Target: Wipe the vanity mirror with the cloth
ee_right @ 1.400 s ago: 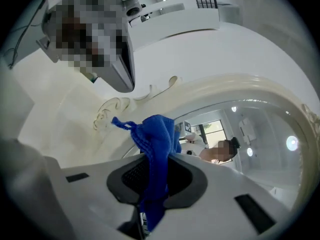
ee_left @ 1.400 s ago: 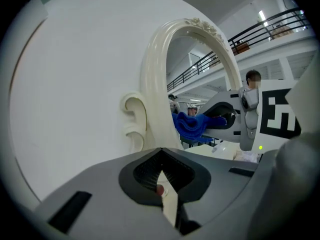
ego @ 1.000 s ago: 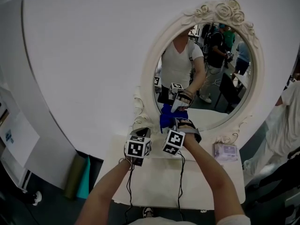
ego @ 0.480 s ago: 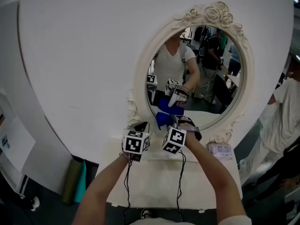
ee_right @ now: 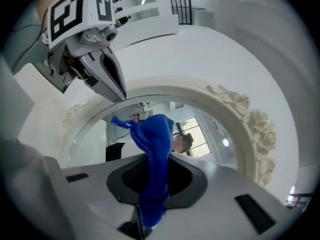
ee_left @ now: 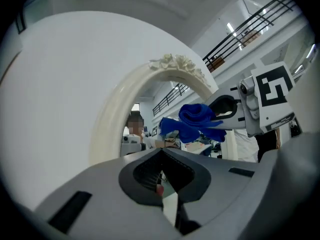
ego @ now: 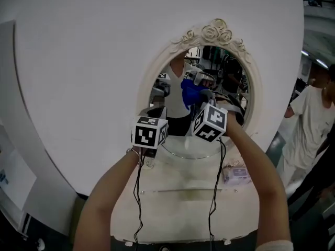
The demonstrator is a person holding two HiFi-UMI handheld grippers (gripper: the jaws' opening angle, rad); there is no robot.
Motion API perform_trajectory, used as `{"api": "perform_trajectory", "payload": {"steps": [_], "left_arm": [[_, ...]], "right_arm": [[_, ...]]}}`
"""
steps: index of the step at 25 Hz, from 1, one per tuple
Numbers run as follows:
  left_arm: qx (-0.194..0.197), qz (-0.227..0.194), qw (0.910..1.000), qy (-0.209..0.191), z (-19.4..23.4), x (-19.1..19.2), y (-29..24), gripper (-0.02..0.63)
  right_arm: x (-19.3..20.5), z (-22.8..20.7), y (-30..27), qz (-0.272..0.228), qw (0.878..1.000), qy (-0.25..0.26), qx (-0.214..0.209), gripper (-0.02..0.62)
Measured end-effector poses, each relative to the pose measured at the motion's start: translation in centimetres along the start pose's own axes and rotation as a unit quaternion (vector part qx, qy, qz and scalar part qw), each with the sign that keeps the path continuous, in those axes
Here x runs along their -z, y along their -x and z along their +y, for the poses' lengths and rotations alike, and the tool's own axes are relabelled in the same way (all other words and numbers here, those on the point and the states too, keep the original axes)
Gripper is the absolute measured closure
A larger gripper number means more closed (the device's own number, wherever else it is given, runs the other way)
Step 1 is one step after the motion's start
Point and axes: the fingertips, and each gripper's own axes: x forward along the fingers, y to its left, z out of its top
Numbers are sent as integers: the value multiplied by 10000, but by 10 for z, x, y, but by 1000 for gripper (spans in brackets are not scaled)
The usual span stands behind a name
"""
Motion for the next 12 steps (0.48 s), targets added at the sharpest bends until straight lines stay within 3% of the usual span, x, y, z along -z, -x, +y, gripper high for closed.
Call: {"api": "perform_trajectory", "payload": {"steps": [6,12], "left_arm": [[-126,-637,9979,-18,2,-103,-15,603],[-234,-931,9949,-304,-4,-157,-29,602]], "right_arm": [[-4,-104,14,175,9941,768,739,529],[-7,-140,13,356,9873,1216,961,529]]}}
